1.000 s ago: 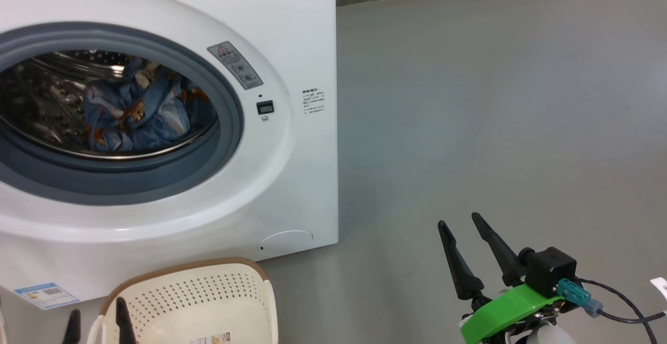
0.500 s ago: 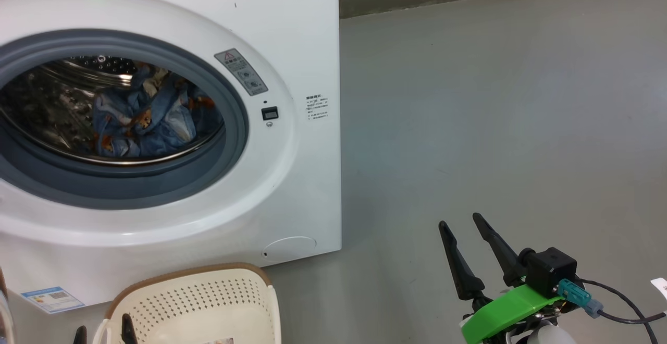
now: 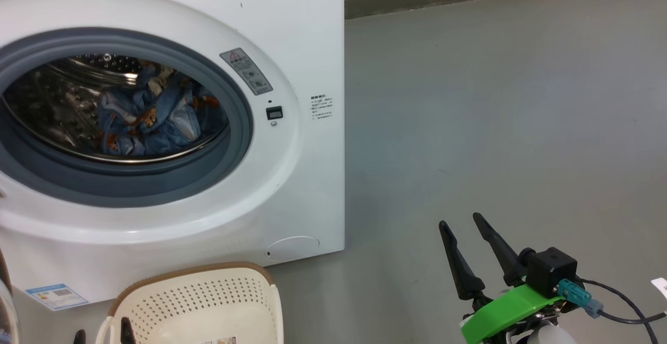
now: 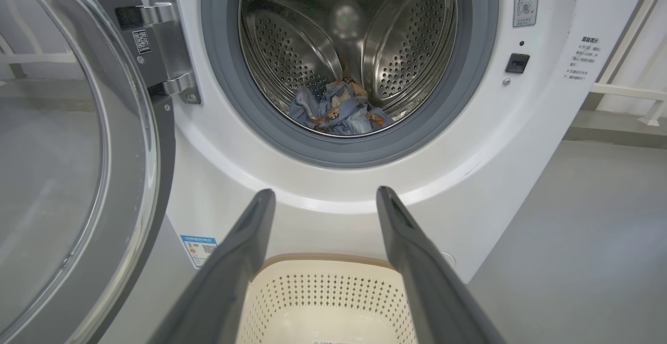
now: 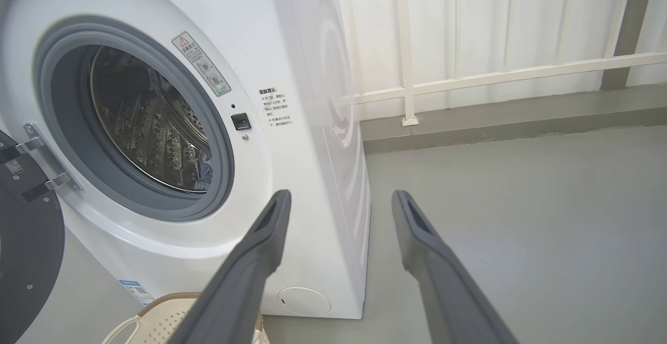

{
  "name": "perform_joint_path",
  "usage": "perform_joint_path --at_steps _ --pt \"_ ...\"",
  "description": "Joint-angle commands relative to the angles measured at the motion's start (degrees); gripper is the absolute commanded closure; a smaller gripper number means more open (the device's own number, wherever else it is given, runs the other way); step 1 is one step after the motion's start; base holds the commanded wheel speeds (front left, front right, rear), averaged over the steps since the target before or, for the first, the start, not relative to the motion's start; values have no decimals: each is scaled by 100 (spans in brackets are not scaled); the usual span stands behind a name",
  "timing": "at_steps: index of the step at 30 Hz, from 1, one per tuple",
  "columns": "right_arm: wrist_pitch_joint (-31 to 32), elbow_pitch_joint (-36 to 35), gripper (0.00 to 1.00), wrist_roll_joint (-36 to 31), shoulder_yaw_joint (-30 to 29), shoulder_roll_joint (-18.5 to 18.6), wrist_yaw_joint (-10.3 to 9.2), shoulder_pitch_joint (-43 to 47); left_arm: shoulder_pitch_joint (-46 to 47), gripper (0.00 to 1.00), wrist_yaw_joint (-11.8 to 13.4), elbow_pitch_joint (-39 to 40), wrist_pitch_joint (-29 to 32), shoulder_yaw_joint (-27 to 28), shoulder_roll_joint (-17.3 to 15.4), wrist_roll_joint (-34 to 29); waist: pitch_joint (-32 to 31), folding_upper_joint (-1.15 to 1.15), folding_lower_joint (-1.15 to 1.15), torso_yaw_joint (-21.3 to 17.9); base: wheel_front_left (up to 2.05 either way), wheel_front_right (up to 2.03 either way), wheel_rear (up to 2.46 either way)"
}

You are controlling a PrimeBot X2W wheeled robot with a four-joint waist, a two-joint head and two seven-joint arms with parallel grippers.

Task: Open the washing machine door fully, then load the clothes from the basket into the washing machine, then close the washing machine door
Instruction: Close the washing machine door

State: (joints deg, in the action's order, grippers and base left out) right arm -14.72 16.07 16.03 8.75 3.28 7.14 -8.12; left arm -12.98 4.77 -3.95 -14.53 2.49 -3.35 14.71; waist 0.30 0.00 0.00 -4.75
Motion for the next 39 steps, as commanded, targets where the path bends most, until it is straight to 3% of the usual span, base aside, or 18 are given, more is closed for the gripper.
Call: perform_joint_path --at_steps 1,39 --pt "-28 -160 0 -101 137 -40 35 -18 47 0 -42 115 -47 221 2 -16 3 0 0 9 0 0 0" --pt "-28 -119 0 -301 59 -40 35 -18 178 0 -199 27 -47 393 41 -195 98 0 0 54 0 0 0"
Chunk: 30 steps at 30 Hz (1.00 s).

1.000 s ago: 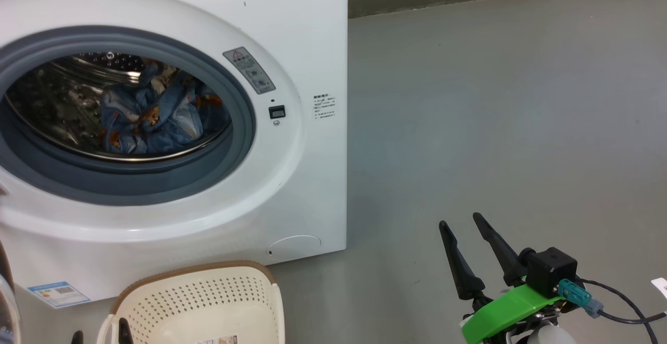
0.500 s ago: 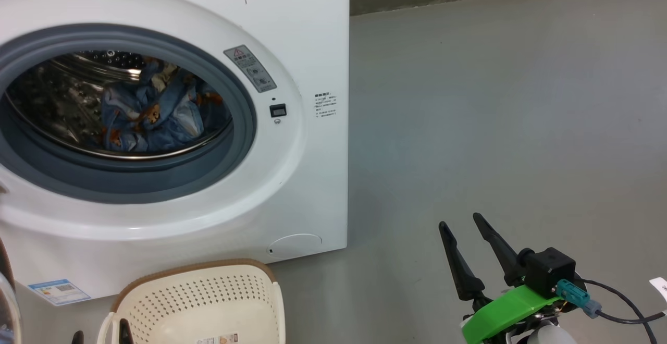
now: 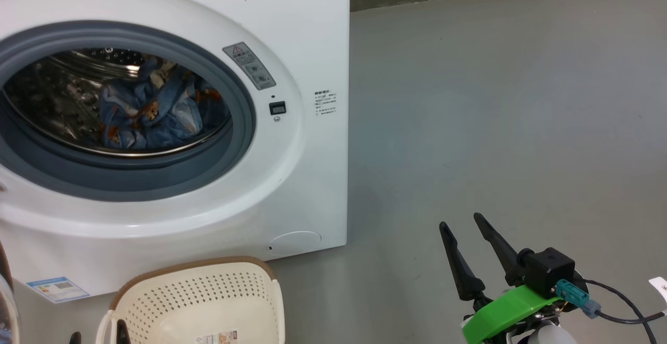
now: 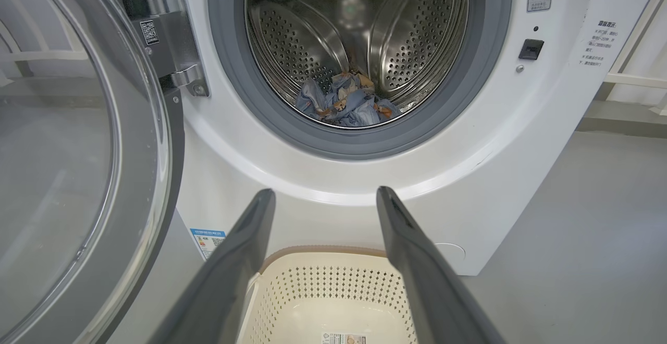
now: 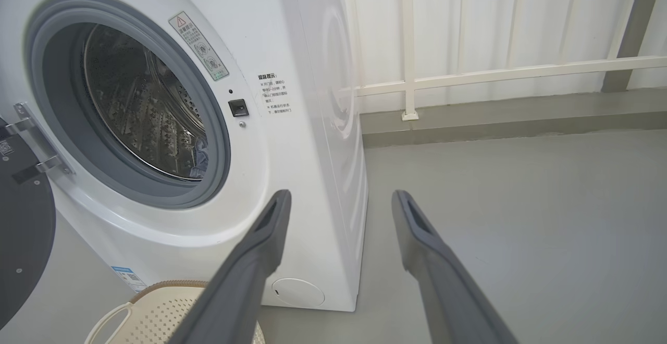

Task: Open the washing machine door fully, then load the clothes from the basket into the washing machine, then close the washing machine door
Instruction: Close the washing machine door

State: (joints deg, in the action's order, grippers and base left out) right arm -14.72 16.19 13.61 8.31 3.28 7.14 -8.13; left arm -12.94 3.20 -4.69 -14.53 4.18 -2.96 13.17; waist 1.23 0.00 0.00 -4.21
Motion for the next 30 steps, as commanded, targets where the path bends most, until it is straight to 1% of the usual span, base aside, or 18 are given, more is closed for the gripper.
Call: perform_joint_path --at_steps 1,19,24,30 --pt "-28 -133 0 -56 99 -40 35 -17 180 0 -46 100 -47 228 3 -42 10 0 0 1 0 0 0" --pt "-28 -136 0 -74 83 -40 35 -51 269 0 -82 14 -47 245 7 -107 65 0 0 12 -5 5 0" --pt "-28 -126 0 -87 74 -40 35 -43 300 0 -69 7 -47 248 8 -95 69 0 0 23 -85 85 0" --pt "-28 -118 0 -84 78 -40 35 -46 314 0 -83 8 -47 259 8 -91 76 0 0 22 -160 160 0"
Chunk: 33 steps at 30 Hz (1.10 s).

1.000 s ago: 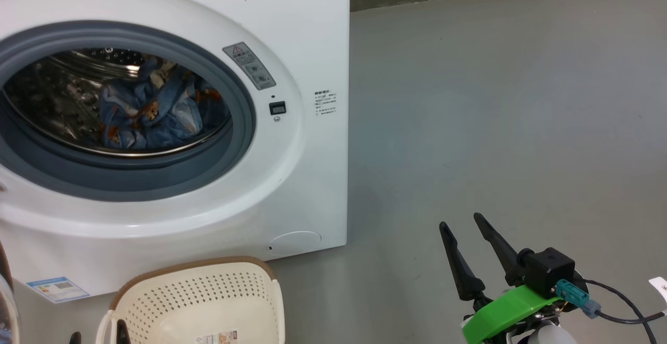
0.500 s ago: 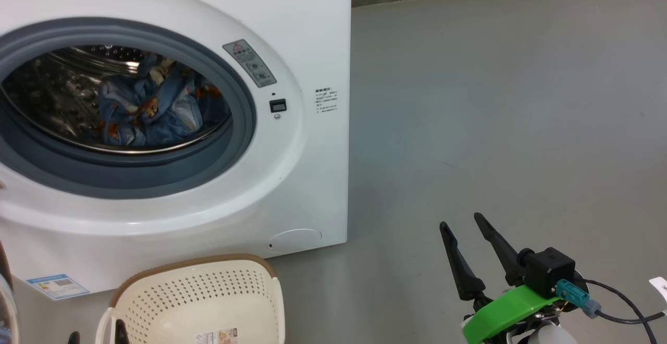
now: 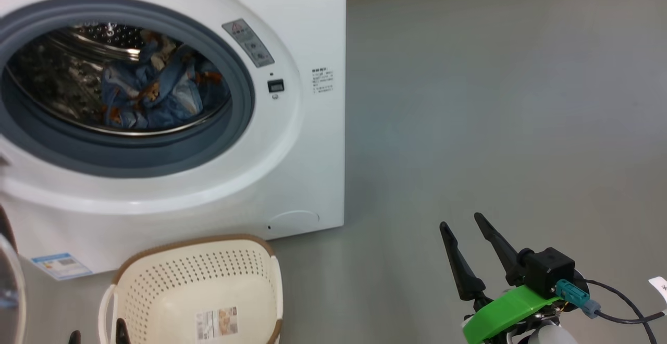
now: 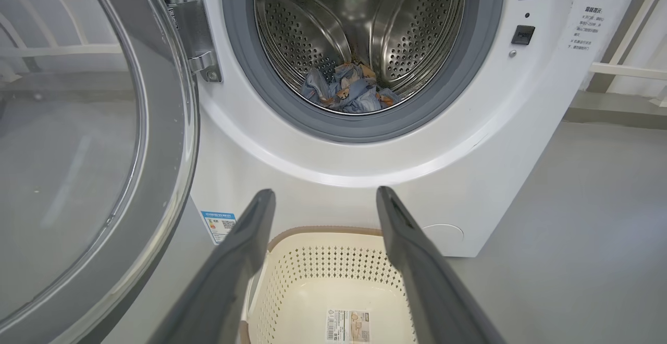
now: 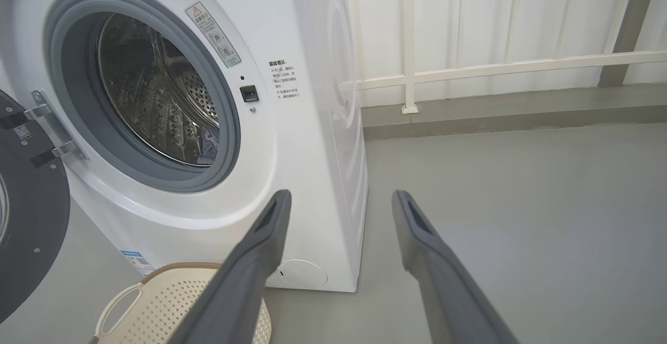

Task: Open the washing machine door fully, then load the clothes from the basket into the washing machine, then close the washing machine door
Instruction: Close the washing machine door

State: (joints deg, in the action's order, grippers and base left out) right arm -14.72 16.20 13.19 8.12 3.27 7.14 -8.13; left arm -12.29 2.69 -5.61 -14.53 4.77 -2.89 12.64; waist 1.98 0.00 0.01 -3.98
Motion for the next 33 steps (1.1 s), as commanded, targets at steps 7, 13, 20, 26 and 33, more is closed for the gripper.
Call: perform_joint_path --at_steps 7,13,20,26,33 --pt "-28 -117 0 -57 85 -39 35 -33 265 0 -81 145 -47 220 1 -27 -2 0 -1 -2 -209 209 0" --pt "-28 -112 0 -176 43 -39 35 -16 285 0 -84 230 -47 244 1 -101 -24 0 -1 8 -136 136 0" --pt "-28 -126 0 -241 30 -39 35 20 273 0 -93 242 -47 231 1 -101 -41 0 -1 27 -43 43 0" --pt "-28 -154 0 -239 37 -39 35 45 256 0 -100 282 -47 219 2 -106 -32 0 -1 33 0 0 0" --pt "-28 -143 0 -247 8 -39 35 40 228 0 -82 310 -47 194 2 -114 -45 0 -1 39 0 0 0"
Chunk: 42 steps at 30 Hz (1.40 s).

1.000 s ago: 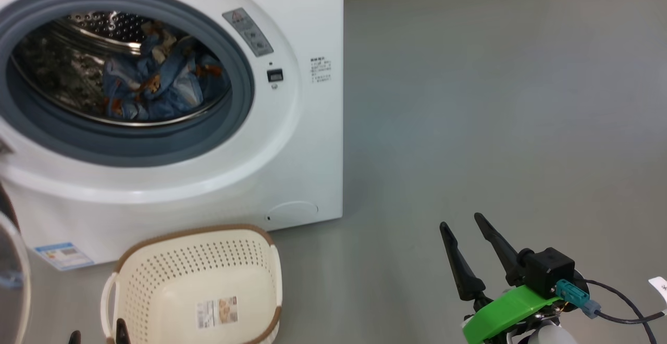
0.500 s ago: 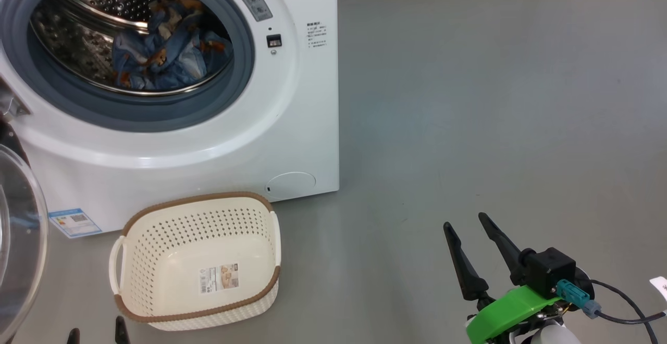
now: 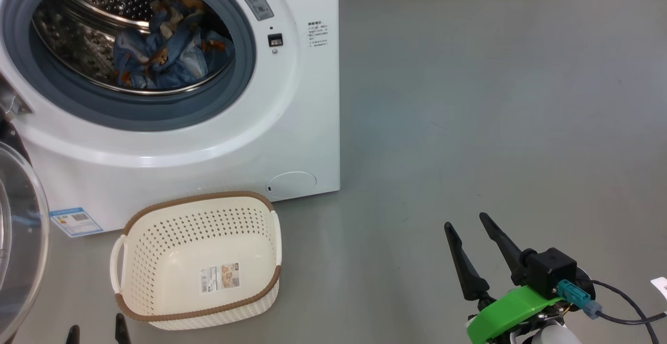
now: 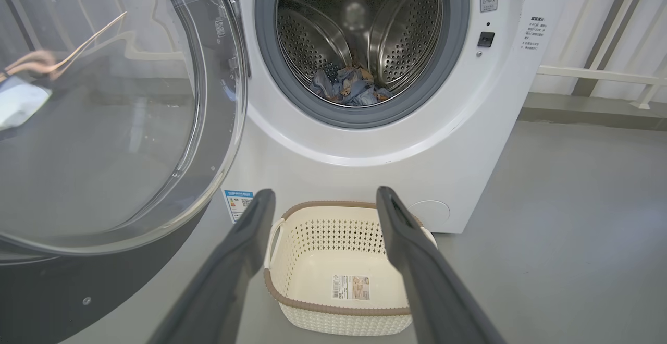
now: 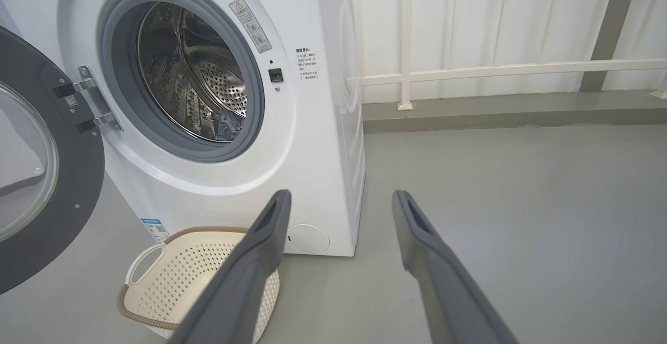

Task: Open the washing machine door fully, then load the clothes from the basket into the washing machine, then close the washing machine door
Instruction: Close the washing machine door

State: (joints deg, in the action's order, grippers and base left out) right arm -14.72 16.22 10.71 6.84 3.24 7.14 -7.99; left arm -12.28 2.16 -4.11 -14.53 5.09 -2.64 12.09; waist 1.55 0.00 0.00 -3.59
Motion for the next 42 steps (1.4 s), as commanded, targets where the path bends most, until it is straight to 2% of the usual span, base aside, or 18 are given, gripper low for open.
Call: perform_joint_path --at_steps 1,9,18,42 --pt "-28 -140 0 -13 133 -36 35 28 220 0 -19 162 -47 159 -24 -62 -6 0 0 2 0 0 0" --pt "-28 -153 0 -161 73 -36 35 33 202 0 46 216 -47 136 -24 -108 8 0 0 83 0 0 0" --pt "-28 -279 0 -403 -123 -36 35 71 180 0 116 281 -47 152 -24 -117 39 0 0 379 0 0 0" --pt "-28 -142 0 -963 -273 -36 35 174 117 0 399 305 -47 233 -24 5 43 0 0 1849 0 0 0"
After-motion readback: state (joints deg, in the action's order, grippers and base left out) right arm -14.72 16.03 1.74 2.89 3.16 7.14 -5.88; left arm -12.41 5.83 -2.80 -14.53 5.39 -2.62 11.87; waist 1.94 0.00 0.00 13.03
